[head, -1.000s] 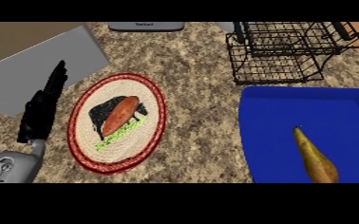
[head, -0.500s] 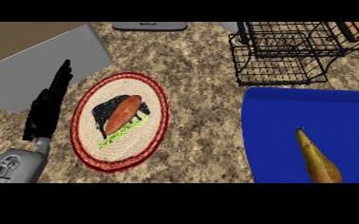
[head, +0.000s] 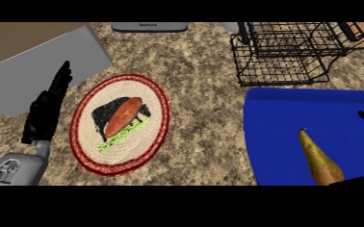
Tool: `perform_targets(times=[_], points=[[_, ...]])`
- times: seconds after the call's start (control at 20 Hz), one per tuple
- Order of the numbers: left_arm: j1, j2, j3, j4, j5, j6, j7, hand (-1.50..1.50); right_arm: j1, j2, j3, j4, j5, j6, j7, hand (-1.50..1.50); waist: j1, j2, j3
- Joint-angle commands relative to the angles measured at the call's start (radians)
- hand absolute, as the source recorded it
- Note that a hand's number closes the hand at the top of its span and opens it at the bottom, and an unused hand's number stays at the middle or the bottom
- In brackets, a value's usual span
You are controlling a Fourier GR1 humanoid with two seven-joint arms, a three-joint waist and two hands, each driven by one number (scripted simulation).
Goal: Pick the pear from the tray and place it in the tiered basket
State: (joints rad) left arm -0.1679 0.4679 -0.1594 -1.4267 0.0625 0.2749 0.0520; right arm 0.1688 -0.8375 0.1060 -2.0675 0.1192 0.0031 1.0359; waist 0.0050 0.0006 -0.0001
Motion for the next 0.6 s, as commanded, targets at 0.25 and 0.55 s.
perform_targets(times=[0.25,0.55], points=[[-0.001,-0.035,0.039,0.006,-0.035,-0.042,0.002,0.00,-0.049,0.051,0.047,0.014,0.149,0.097,0.087,-1.50,-0.001,0.000,0.000],[0.072,-0.026,0.080,-0.077,-0.047,-0.070,0.021,0.00,0.005,0.125,0.083,-0.066,0.298,0.094,0.113,-1.50,-0.005,-0.002,0.000]])
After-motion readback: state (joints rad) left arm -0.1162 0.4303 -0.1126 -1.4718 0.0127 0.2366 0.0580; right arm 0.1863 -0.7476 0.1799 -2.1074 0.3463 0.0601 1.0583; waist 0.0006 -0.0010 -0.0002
